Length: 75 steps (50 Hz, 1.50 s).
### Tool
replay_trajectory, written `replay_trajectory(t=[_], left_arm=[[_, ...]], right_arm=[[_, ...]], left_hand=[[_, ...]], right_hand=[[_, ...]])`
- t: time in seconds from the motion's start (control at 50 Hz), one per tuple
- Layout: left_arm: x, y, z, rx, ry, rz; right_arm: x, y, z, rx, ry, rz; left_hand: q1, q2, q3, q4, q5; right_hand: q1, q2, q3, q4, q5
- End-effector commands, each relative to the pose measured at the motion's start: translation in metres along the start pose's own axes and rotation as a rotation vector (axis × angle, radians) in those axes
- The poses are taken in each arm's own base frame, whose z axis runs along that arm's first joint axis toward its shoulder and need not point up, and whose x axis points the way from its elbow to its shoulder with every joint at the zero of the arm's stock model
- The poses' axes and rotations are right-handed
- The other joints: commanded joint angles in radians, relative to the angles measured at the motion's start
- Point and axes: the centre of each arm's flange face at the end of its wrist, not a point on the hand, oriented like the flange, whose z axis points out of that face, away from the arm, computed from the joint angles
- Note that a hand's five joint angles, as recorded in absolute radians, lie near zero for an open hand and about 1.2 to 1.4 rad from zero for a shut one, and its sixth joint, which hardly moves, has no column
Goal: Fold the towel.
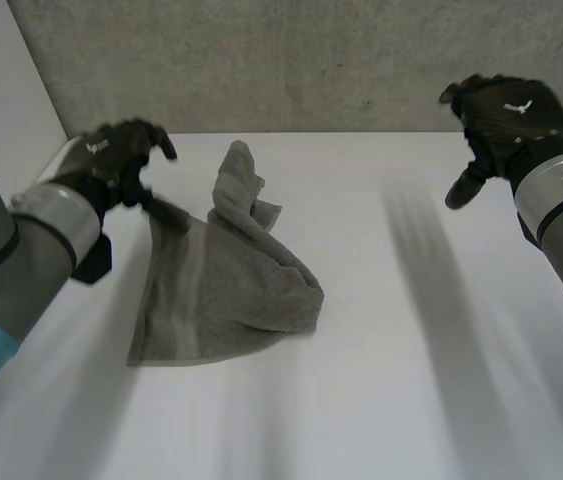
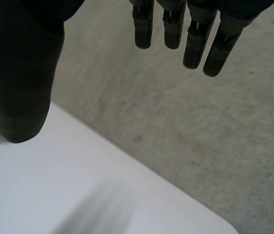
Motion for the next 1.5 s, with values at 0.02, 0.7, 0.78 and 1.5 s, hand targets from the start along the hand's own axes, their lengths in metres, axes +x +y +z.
replay_trajectory(t=[0.02, 0.7, 0.78, 1.5], left_arm=[[-0.001, 0.045, -0.028, -0.182, 0.058, 0.075], [-0.010, 0.151, -0.005, -0.311, 0.078, 0.137], [-0.010, 0.155, 0.001, -0.306, 0.080, 0.138], [0.003, 0.149, 0.051, -0.177, 0.111, 0.151]], right_arm=[[-0.018, 0.036, 0.001, -0.165, -0.197, -0.233], [-0.158, 0.117, -0.002, -0.234, -0.515, -0.113], [-0.162, 0.117, 0.006, -0.225, -0.498, -0.104], [-0.160, 0.117, 0.018, -0.252, -0.435, 0.069]], left_hand=[[0.048, 0.060, 0.051, 0.052, 0.051], [0.171, 0.184, 0.175, 0.175, 0.175], [0.171, 0.184, 0.175, 0.175, 0.175], [0.174, 0.187, 0.178, 0.178, 0.178]], right_hand=[[-0.059, -0.081, -0.073, -0.090, -0.068], [0.198, 0.176, 0.183, 0.166, 0.188], [0.344, 0.322, 0.330, 0.313, 0.335], [0.988, 0.966, 0.974, 0.956, 0.978]])
